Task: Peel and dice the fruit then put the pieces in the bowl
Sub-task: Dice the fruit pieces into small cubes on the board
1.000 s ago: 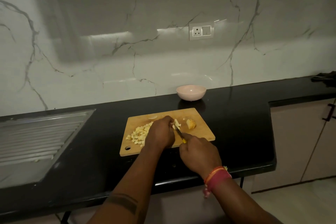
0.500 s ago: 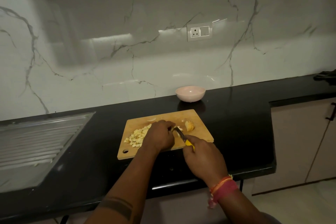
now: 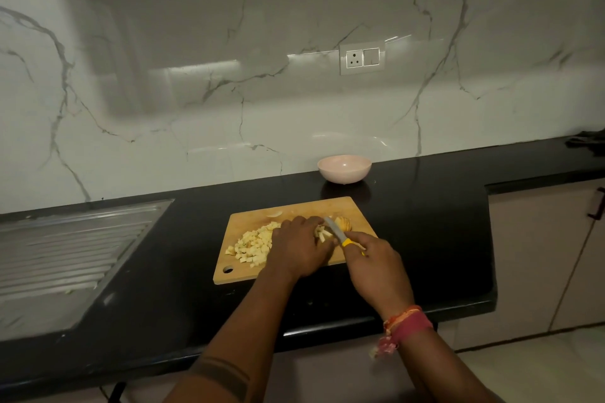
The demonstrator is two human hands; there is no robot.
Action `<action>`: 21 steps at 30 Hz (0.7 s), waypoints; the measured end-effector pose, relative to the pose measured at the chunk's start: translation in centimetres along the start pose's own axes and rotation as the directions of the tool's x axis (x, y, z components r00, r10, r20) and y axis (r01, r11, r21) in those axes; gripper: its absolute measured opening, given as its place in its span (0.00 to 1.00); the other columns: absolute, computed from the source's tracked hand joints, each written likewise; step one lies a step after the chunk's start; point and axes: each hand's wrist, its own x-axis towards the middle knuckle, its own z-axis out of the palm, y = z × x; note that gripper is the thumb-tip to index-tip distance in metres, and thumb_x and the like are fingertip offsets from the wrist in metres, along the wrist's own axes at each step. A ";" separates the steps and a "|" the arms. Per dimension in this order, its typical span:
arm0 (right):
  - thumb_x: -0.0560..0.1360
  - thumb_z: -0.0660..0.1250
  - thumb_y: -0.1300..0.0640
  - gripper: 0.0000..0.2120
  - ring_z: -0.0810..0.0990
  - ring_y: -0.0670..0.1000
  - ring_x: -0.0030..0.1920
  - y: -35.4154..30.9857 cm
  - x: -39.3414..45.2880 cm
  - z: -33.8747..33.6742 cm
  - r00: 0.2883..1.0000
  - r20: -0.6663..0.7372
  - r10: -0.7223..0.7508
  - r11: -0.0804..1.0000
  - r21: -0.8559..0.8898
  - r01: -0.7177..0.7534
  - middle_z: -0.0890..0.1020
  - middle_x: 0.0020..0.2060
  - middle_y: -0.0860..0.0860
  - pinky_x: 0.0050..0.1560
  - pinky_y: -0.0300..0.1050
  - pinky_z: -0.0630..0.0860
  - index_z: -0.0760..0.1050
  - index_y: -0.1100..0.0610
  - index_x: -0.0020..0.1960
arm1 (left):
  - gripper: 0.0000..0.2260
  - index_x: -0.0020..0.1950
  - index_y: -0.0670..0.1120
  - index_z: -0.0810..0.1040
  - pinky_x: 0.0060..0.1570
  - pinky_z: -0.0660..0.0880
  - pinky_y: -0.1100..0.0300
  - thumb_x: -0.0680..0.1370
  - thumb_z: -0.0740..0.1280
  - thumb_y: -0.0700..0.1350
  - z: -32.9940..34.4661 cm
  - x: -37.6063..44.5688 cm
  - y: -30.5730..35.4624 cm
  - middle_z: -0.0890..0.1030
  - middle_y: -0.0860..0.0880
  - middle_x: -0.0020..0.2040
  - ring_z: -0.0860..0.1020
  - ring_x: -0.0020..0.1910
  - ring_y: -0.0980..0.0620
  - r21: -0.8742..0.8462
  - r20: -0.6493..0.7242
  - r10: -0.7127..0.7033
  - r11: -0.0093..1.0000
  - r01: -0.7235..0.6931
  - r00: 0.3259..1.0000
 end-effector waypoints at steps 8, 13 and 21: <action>0.80 0.60 0.51 0.19 0.79 0.45 0.32 -0.2 0.0 0.0 1.000 0.009 0.006 1.000 -0.026 -0.006 0.82 0.42 0.46 0.26 0.36 0.69 0.75 0.43 0.70 | 0.14 0.67 0.54 0.78 0.59 0.72 0.50 0.81 0.66 0.48 -0.4 1.4 0.6 0.78 0.48 0.61 0.75 0.59 0.45 0.123 0.005 -0.033 0.992 0.032 0.999; 0.80 0.58 0.50 0.21 0.80 0.48 0.42 -0.4 0.2 0.4 0.998 0.035 -0.043 0.982 -0.181 0.049 0.83 0.49 0.48 0.37 0.41 0.73 0.73 0.45 0.72 | 0.17 0.65 0.55 0.78 0.57 0.78 0.53 0.78 0.70 0.41 -0.8 1.3 -0.9 0.80 0.50 0.60 0.79 0.57 0.49 -0.055 -0.020 -0.047 0.997 0.046 0.999; 0.81 0.55 0.48 0.22 0.75 0.45 0.35 -0.9 -1.9 2.2 0.988 0.032 -0.149 0.892 -0.427 0.148 0.76 0.36 0.44 0.34 0.42 0.70 0.67 0.43 0.75 | 0.19 0.70 0.50 0.78 0.60 0.76 0.55 0.78 0.72 0.41 -1.3 1.4 -1.6 0.81 0.48 0.62 0.79 0.59 0.48 -0.099 -0.002 -0.085 0.991 0.085 0.996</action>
